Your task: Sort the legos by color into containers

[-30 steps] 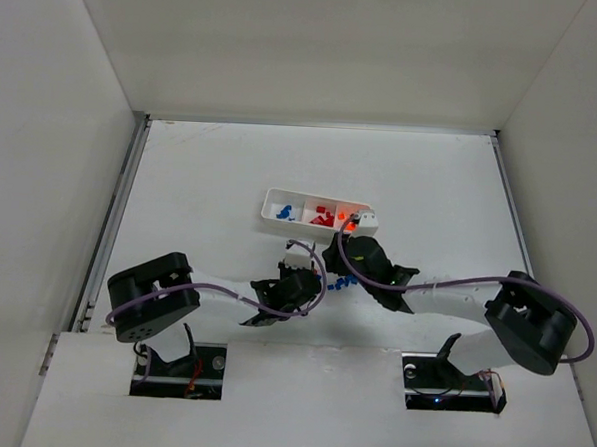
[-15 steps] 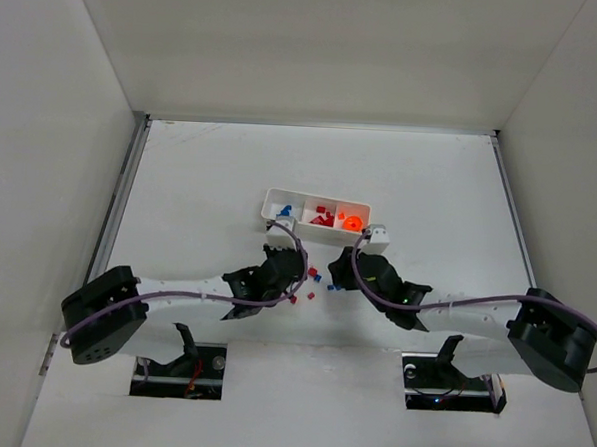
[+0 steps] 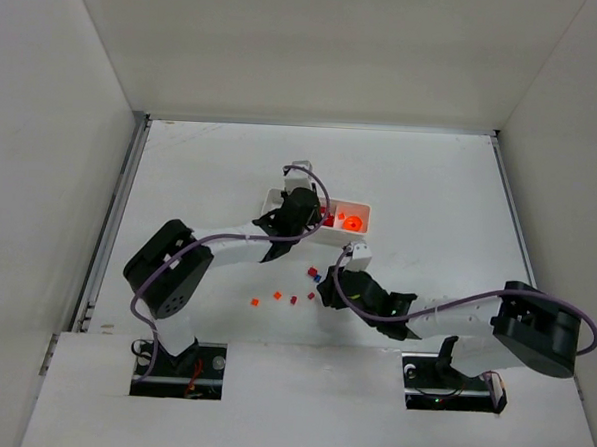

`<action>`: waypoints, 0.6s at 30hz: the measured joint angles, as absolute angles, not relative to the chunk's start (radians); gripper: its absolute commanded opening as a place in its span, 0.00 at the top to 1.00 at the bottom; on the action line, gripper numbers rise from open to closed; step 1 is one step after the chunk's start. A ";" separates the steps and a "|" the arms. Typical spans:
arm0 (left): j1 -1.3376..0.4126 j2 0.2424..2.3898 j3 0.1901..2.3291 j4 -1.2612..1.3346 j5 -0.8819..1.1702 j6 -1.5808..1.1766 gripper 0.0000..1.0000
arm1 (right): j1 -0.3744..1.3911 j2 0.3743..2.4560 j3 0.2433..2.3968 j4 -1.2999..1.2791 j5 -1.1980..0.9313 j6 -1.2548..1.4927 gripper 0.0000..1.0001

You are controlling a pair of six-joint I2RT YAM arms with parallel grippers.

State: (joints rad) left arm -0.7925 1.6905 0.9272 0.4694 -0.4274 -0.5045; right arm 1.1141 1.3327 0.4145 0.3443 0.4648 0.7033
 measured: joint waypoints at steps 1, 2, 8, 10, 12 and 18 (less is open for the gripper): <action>-0.785 1.711 0.938 0.467 -0.422 -0.502 0.76 | 1.132 1.350 0.421 0.343 0.466 0.704 0.54; -0.778 1.728 0.946 0.466 -0.418 -0.500 0.72 | 1.148 1.366 0.428 0.341 0.469 0.705 0.54; -0.769 1.749 0.951 0.452 -0.383 -0.493 0.56 | 1.223 1.423 0.492 0.337 0.494 0.708 0.53; -0.766 1.730 0.937 0.453 -0.373 -0.494 0.57 | 1.241 1.434 0.516 0.337 0.503 0.709 0.53; -0.754 1.681 0.900 0.452 -0.366 -0.498 0.60 | 1.259 1.452 0.541 0.337 0.510 0.709 0.53; -0.696 1.440 0.718 0.463 -0.370 -0.530 0.64 | 1.287 1.551 0.612 0.332 0.518 0.707 0.53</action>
State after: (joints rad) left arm -0.6964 1.4403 0.7177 0.4633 -0.3698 -0.5297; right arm 1.2873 1.5509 0.6125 0.3317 0.5179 0.7074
